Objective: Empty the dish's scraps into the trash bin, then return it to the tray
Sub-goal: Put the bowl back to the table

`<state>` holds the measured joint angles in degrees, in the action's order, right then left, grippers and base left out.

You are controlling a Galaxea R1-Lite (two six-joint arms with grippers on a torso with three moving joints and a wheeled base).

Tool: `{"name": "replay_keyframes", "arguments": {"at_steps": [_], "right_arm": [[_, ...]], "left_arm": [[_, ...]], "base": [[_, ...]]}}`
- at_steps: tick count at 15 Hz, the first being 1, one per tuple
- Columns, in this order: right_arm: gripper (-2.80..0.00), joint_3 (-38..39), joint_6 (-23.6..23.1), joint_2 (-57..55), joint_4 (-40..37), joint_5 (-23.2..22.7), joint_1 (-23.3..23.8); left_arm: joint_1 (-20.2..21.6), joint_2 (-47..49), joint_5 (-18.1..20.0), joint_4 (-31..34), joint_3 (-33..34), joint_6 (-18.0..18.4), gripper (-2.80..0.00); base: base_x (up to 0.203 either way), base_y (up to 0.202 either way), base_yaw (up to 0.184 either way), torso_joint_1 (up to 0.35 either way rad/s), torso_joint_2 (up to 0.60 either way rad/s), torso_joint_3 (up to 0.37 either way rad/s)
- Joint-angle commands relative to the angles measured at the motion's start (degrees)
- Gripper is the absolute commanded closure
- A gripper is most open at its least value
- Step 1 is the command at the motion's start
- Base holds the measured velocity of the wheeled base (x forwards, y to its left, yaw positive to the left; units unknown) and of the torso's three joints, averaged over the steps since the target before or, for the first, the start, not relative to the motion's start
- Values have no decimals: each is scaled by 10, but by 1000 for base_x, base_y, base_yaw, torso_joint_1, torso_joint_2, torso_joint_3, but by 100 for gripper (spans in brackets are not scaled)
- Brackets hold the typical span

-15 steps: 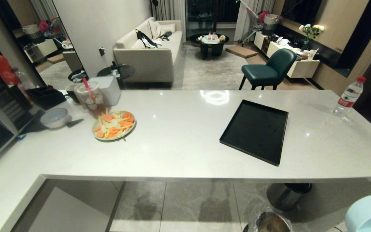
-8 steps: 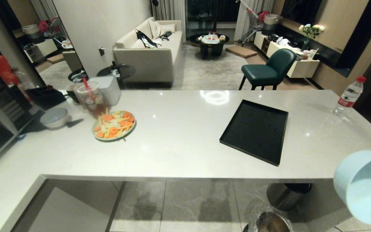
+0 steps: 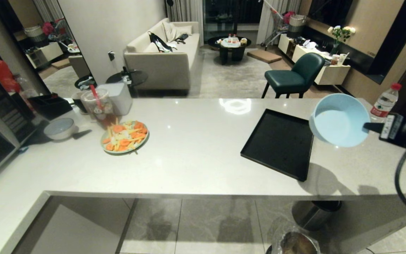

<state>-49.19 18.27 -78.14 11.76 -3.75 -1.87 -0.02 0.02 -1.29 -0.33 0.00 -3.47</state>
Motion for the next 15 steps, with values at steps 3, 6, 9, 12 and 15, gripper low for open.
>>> {"name": "replay_keyframes", "arguments": {"at_steps": [3, 6, 9, 12, 15], "right_arm": [[0, -227, 135, -227, -139, 36, -37], [0, -281, 185, -311, -206, 79, -45], [0, -303, 215, -369, -222, 104, -46], [0, -340, 227, -416, -229, 131, -46], [0, -388, 241, -446, -252, 135, -46]], "left_arm": [[0, 1, 0, 0, 0, 0, 0], [0, 1, 0, 0, 0, 0, 0], [0, 1, 0, 0, 0, 0, 0], [0, 1, 0, 0, 0, 0, 0], [0, 1, 0, 0, 0, 0, 0]], "base": [[0, 0, 0, 0, 0, 0], [0, 0, 0, 0, 0, 0], [0, 0, 0, 0, 0, 0], [0, 0, 0, 0, 0, 0], [0, 0, 0, 0, 0, 0]]}}
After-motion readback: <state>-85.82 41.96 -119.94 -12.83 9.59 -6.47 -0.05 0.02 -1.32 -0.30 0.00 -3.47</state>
